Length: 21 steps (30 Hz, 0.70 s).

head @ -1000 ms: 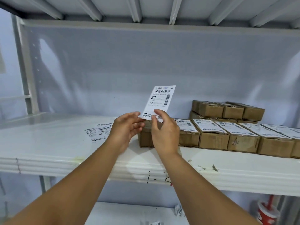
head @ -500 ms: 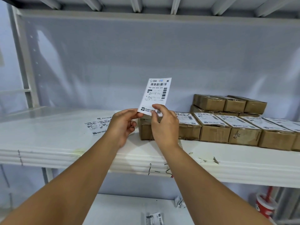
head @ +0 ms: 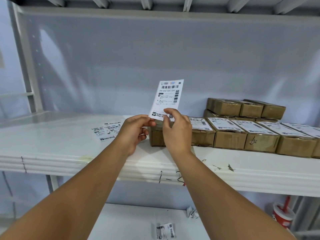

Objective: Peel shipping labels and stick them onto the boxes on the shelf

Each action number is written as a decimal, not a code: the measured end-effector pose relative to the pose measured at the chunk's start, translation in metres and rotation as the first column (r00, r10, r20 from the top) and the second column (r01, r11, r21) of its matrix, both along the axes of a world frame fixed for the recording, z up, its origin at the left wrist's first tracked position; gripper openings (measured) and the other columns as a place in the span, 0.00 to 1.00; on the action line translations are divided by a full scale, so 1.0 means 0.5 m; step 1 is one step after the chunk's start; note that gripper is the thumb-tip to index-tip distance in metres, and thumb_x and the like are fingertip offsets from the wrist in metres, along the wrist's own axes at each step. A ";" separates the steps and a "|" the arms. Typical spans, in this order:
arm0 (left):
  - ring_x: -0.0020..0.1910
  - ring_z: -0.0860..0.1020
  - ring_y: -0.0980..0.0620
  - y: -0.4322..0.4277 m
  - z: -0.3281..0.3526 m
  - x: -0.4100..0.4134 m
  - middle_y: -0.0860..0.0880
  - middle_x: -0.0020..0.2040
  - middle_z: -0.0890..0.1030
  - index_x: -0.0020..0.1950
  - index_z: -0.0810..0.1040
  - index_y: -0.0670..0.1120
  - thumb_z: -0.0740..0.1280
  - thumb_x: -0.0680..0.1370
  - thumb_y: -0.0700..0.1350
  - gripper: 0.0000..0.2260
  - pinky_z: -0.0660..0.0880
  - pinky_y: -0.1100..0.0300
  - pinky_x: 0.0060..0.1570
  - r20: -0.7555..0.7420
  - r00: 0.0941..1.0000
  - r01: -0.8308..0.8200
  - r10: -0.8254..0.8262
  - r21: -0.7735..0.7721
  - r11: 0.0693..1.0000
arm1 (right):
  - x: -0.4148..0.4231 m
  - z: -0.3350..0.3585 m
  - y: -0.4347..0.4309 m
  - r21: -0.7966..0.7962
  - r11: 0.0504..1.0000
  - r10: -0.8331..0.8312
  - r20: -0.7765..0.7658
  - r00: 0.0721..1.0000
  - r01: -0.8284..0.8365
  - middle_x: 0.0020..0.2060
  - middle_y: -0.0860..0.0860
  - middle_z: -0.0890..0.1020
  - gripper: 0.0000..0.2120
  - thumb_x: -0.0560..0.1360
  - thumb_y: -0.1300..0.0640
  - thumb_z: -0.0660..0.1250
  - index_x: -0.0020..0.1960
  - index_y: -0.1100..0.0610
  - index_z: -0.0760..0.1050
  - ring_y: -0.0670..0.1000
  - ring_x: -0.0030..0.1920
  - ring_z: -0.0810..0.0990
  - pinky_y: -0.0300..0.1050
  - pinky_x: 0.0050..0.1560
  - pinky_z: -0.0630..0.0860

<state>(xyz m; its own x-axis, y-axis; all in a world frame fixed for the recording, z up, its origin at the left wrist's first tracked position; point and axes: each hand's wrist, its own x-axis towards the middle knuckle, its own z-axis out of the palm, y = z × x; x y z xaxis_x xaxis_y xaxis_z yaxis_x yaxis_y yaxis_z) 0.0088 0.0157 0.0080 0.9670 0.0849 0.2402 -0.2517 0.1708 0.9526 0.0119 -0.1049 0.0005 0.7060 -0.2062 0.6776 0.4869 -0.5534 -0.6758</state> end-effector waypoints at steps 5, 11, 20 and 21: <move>0.26 0.68 0.55 0.002 -0.001 0.004 0.52 0.33 0.81 0.43 0.78 0.46 0.62 0.79 0.42 0.07 0.65 0.64 0.29 -0.010 1.000 -0.003 0.003 -0.047 0.999 | -0.003 0.001 0.000 0.014 1.000 0.009 -0.002 1.000 -0.009 0.53 0.53 0.76 0.13 0.78 0.56 0.62 0.61 0.48 0.76 0.48 0.57 0.73 0.35 0.50 0.64; 0.26 0.68 0.56 0.003 0.000 0.003 0.53 0.32 0.80 0.43 0.77 0.46 0.63 0.77 0.39 0.06 0.66 0.65 0.30 0.011 0.999 0.032 -0.031 -0.072 0.997 | -0.001 0.000 0.001 0.008 1.000 0.004 0.018 1.000 -0.004 0.53 0.52 0.77 0.13 0.78 0.57 0.62 0.61 0.49 0.76 0.49 0.58 0.73 0.39 0.51 0.66; 0.30 0.69 0.53 0.000 -0.001 0.006 0.49 0.28 0.72 0.33 0.70 0.45 0.61 0.76 0.33 0.13 0.68 0.64 0.32 0.102 0.990 0.105 -0.097 -0.074 0.992 | 0.019 -0.017 0.008 -0.061 0.995 -0.067 0.171 0.983 0.078 0.62 0.52 0.68 0.06 0.74 0.56 0.69 0.50 0.52 0.81 0.52 0.60 0.69 0.46 0.57 0.71; 0.30 0.69 0.53 0.001 -0.001 0.007 0.49 0.28 0.72 0.33 0.71 0.45 0.61 0.76 0.33 0.13 0.69 0.63 0.33 0.111 0.991 0.084 -0.077 -0.061 0.995 | 0.017 -0.017 0.008 -0.072 0.992 -0.087 0.189 0.978 0.102 0.63 0.52 0.68 0.05 0.74 0.54 0.69 0.48 0.52 0.82 0.53 0.62 0.68 0.47 0.60 0.69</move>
